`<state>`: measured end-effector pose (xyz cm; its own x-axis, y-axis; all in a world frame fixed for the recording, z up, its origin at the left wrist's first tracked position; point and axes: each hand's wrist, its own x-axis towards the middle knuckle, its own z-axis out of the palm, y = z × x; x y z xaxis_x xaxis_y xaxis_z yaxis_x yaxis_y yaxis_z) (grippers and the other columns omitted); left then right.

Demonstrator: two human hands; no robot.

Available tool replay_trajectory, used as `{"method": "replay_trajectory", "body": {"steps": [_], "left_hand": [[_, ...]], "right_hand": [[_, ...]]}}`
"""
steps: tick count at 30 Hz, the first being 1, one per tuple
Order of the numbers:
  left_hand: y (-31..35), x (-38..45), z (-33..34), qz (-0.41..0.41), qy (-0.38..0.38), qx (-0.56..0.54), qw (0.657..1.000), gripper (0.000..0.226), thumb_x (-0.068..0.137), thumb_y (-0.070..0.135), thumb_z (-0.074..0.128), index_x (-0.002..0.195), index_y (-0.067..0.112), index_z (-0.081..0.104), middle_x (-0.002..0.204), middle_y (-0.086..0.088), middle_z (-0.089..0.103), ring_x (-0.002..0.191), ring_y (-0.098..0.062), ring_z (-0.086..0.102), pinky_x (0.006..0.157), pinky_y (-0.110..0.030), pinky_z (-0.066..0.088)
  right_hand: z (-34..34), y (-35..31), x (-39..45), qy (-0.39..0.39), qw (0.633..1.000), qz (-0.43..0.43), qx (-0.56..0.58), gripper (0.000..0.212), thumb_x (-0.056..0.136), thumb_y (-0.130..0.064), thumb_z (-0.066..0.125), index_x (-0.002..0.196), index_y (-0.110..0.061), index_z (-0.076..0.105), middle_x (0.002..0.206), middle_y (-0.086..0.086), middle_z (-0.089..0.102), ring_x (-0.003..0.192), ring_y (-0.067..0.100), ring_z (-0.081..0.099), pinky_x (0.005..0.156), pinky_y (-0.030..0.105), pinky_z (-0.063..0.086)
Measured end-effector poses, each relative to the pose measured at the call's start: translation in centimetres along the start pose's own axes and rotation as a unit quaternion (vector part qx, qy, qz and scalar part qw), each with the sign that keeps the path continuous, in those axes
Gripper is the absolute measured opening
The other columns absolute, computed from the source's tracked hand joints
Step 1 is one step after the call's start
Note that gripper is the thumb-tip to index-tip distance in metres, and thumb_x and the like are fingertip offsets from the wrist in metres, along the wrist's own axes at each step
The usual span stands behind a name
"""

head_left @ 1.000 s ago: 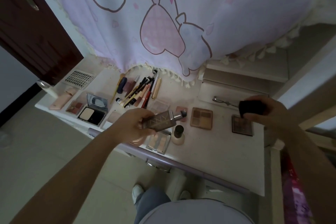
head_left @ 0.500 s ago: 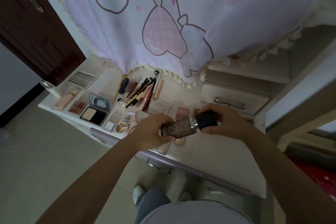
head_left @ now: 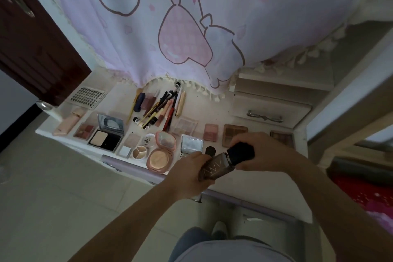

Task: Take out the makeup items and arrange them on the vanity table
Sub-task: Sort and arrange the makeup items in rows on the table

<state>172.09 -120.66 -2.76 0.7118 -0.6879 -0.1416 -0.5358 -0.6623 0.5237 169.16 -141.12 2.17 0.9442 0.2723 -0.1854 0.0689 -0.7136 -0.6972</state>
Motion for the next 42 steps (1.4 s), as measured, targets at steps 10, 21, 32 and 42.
{"method": "replay_trajectory", "body": {"steps": [10,21,32,42], "left_hand": [[0.6,-0.8,4.3,-0.076,0.038,-0.115,0.990,0.033,0.077,0.017,0.063,0.108,0.013,0.056,0.100,-0.003,0.058,0.091,-0.017,0.054,0.067,-0.015,0.035],[2.3,1.2,12.1,-0.247,0.167,-0.252,0.921,0.041,0.078,0.005,0.067,0.116,0.004,0.051,0.111,-0.008,0.054,0.100,-0.017,0.048,0.080,-0.013,0.031],[5.4,6.4,15.4,-0.399,0.294,-0.354,0.793,0.036,0.081,0.004,0.063,0.113,0.003,0.047,0.094,-0.006,0.057,0.090,-0.022,0.056,0.078,-0.029,0.042],[7.0,5.9,16.1,-0.449,0.305,-0.290,0.788,0.061,0.075,0.006,0.071,0.129,0.004,0.042,0.123,-0.010,0.052,0.112,-0.027,0.051,0.093,-0.038,0.044]], "right_hand": [[1.6,0.9,-1.9,-0.012,0.997,0.079,0.018,0.066,0.072,-0.019,0.074,0.125,-0.035,0.038,0.100,-0.028,0.042,0.086,-0.008,0.048,0.072,0.003,0.044],[-0.1,14.8,-3.8,0.055,0.966,0.210,-0.141,0.050,0.082,-0.015,0.065,0.127,-0.001,0.048,0.132,0.018,0.050,0.121,0.030,0.046,0.097,0.028,0.030],[-2.4,23.8,-0.7,-0.032,0.970,0.098,-0.218,0.066,0.068,-0.017,0.074,0.127,-0.007,0.046,0.131,0.018,0.042,0.123,0.034,0.037,0.101,0.039,0.035],[-3.2,21.1,-2.1,0.004,0.996,0.080,0.033,0.048,0.066,-0.008,0.078,0.110,-0.004,0.057,0.105,0.004,0.056,0.097,0.014,0.049,0.082,0.023,0.038]]}}
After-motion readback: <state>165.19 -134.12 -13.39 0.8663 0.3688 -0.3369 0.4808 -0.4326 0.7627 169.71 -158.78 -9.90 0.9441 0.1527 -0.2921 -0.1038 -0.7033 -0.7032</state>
